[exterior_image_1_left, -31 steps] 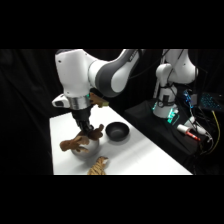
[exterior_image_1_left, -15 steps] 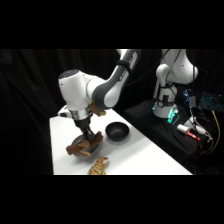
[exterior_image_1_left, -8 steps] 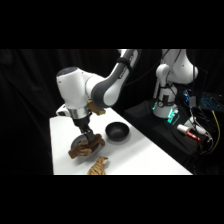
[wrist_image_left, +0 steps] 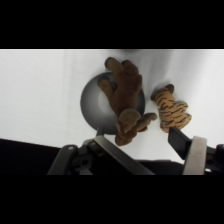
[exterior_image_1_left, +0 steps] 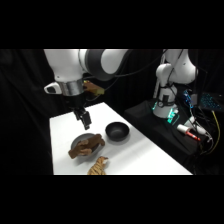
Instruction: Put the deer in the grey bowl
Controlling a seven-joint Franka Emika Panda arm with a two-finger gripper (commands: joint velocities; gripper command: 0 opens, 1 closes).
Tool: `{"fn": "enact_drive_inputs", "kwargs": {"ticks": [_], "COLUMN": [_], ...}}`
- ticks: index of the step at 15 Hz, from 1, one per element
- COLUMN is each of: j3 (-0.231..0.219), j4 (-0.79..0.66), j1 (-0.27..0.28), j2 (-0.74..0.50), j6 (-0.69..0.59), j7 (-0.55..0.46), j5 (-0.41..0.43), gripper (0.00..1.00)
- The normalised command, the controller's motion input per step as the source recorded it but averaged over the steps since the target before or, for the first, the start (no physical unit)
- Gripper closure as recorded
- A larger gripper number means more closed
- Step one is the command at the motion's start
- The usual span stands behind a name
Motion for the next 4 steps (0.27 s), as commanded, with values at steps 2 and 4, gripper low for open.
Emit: {"fn": "enact_drive_inputs", "kwargs": {"ticks": [2,4], "j3": [0.049,0.035], "j4": [0.1,0.09], "j1": [0.006,0.015], "j2": [-0.25,-0.16], "j6": [-0.34,-0.22], "j7": [-0.02,-0.01], "j5": [0.103,0.097], "gripper": [0.0,0.0]}}
